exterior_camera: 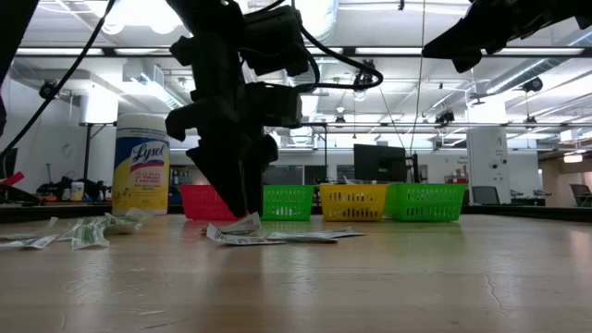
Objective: Pick & Place First Aid Supplies
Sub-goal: Put the orange ointment pack into the left green bin
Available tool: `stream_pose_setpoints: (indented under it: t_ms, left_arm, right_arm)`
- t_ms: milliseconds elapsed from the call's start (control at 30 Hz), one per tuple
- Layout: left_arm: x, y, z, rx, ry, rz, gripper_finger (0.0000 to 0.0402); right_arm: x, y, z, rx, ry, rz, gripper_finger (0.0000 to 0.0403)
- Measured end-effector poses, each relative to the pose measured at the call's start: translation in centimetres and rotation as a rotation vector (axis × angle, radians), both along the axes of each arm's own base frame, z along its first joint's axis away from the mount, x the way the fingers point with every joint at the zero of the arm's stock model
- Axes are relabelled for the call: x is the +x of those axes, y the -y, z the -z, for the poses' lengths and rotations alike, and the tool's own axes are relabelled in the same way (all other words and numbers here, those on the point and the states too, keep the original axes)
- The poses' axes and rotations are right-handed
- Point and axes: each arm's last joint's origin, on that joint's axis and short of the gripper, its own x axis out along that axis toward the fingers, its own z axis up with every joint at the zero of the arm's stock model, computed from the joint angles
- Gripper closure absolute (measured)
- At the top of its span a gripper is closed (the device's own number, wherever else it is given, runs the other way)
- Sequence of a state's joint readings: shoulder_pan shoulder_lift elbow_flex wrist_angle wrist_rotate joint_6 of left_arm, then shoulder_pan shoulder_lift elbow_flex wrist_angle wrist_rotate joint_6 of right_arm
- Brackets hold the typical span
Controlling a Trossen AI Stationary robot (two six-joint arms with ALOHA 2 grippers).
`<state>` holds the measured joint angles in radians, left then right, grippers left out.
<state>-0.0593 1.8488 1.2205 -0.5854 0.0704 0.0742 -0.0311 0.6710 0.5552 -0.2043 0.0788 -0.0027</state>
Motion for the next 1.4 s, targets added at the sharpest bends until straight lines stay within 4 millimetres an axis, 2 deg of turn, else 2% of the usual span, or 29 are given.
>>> stream_pose_setpoints:
  t_ms: [167,533,667,1100,1300,1400]
  left_arm:
    - [0.2,0.0,0.0,-0.012,0.02,0.017,0.017]
    - [-0.5,-0.1,2.0,-0.024,-0.005,0.019,0.021]
    - [-0.5,-0.2,1.9,-0.043,-0.003,0.007,0.0236]
    - [-0.4,-0.1,1.9,-0.081,0.003,-0.004,0.0367]
    - [-0.5,0.0,1.4,-0.099,0.005,-0.001,0.0398]
    - [-0.3,0.0,0.2,-0.096,0.035,-0.001,0.0398]
  right_arm:
    - [0.0,0.0,0.0,0.0,-0.001,0.0,0.0351]
    - [0.0,0.0,0.0,0.001,0.0,0.0,0.0351]
    - [0.0,0.0,0.0,0.001,0.0,0.0,0.0351]
    - [0.0,0.0,0.0,0.0,0.0,0.0,0.0351]
    - [0.0,0.0,0.0,0.001,0.0,0.0,0.0351]
    - [0.0,0.0,0.0,0.0,0.0,0.0,0.0351]
